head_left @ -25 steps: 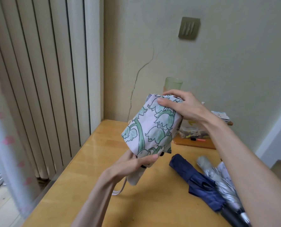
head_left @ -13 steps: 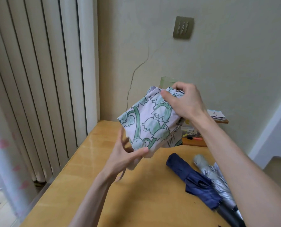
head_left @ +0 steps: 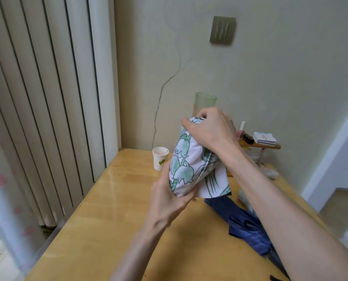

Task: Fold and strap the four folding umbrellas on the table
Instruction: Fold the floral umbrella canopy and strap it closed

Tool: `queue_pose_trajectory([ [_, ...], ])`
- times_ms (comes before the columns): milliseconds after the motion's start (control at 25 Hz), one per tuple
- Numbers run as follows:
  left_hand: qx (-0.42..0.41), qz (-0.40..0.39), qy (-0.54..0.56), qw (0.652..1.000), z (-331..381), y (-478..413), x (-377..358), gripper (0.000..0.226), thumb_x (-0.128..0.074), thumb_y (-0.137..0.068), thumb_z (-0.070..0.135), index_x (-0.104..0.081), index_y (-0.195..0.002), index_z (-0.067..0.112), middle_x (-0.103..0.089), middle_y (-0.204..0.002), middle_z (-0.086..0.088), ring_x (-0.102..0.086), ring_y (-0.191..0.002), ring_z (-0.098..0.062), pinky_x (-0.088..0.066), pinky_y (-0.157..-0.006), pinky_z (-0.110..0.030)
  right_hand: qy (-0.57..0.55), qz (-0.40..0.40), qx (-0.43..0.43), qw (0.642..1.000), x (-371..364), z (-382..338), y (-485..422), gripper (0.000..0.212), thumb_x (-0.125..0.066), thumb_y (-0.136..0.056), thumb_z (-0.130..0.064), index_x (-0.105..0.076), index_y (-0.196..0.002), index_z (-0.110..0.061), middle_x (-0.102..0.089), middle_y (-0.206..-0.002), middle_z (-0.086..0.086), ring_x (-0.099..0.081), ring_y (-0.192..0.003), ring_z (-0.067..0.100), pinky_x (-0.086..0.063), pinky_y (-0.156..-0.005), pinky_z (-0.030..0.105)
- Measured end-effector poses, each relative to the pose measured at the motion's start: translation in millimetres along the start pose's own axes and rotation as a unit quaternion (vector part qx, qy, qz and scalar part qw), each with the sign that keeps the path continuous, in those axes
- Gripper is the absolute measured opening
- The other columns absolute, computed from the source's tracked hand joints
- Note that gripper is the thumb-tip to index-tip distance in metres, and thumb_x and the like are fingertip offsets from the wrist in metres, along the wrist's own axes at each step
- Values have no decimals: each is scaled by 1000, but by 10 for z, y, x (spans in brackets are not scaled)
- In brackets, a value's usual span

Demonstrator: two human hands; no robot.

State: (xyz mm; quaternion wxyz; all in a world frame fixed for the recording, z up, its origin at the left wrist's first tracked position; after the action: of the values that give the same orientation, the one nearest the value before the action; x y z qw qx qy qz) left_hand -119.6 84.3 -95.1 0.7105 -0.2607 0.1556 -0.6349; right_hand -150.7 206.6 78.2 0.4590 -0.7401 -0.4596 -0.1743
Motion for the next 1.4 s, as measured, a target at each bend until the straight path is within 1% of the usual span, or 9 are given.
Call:
queue_pose_trajectory([
  [120, 27, -14, 39, 999, -52, -9, 9, 73, -84, -72, 9, -57, -138, 26, -77, -107, 3, -74, -88, -27, -62, -67, -57, 19, -42, 26, 999, -18, 18, -13, 36, -66, -87, -54, -66, -92, -18, -66, -88, 4, -60, -94, 35, -44, -74, 37],
  [320, 36, -28, 67, 997, -26, -6, 22, 64, -81, -77, 0, -59, -134, 21, -77, -105, -1, -74, -92, -31, -64, -72, -52, -18, -140, 110, 984, 15, 94, 36, 47, -73, -87, -52, -61, -133, -46, -49, -143, -4, -51, -132, 19, -46, -107, 40],
  [400, 23, -40, 71, 996, 20, -4, 24, 58, -84, -80, -1, -63, -131, 18, -77, -110, 1, -75, -100, -22, -64, -81, -41, -41, -123, 104, 986, 11, 116, 11, 21, -75, -84, -43, -76, -102, -31, -71, -113, -3, -64, -107, 18, -53, -94, 35],
  [520, 72, -81, 112, 988, 71, 7, 62, 49, -87, -81, -2, -69, -123, 17, -80, -111, 1, -77, -102, -17, -61, -77, -30, -49, -52, 101, 992, 18, 112, -5, 29, -75, -80, -33, -64, -71, -8, -53, -59, 0, -44, -62, 19, -44, -62, 32],
  [800, 236, -187, 144, 943, -4, 120, -12, 40, -90, -72, 29, -73, -100, 6, -73, -81, -8, -64, -66, -23, -54, -58, -34, -95, -28, 120, 988, -19, 147, -11, 35, -78, -81, -32, -62, -66, -6, -52, -60, 9, -37, -63, 16, -36, -57, 31],
  [1000, 238, -239, 168, 926, -18, 178, -48, 53, -91, -75, 24, -72, -124, 25, -79, -117, 2, -76, -109, -19, -59, -94, -32, -106, -53, 133, 984, -152, 220, 8, 47, -73, -87, -48, -66, -70, -4, -61, -67, 14, -46, -61, 19, -47, -62, 35],
  [1120, 225, -205, 178, 936, -59, 146, -67, 37, -89, -80, 18, -75, -112, 11, -79, -101, -8, -76, -86, -27, -61, -77, -39, -172, -114, 136, 969, -144, 302, 43, 39, -68, -92, -58, -79, -102, -22, -77, -96, -11, -68, -94, 3, -56, -94, 40],
  [1240, 242, -122, 186, 944, -75, 95, -28, 26, -91, -79, 17, -75, -98, 9, -75, -83, -8, -68, -67, -23, -55, -62, -33, -220, -168, 135, 951, -110, 503, 186, 60, -68, -94, -63, -53, -149, -42, -52, -153, -18, -47, -141, 0, -40, -119, 41],
  [1400, 263, -55, 196, 943, -130, 34, 61, 37, -94, -73, 21, -76, -102, 7, -75, -82, -6, -66, -66, -19, -53, -58, -32, -237, -207, 143, 938, -194, 893, 498, 84, -77, -92, -47, -30, -161, -46, -32, -165, -26, -29, -151, -7, -31, -126, 39],
])
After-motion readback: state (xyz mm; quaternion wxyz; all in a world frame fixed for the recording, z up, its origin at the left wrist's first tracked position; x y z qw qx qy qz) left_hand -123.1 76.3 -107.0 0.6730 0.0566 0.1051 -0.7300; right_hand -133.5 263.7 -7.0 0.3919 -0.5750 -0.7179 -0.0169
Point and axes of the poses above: each hand's wrist, its own y-axis away from the middle knuckle, its own x-axis out of the back of the hand, z = x × y, the point moved 3 cm from there along -y, towards the middle knuckle
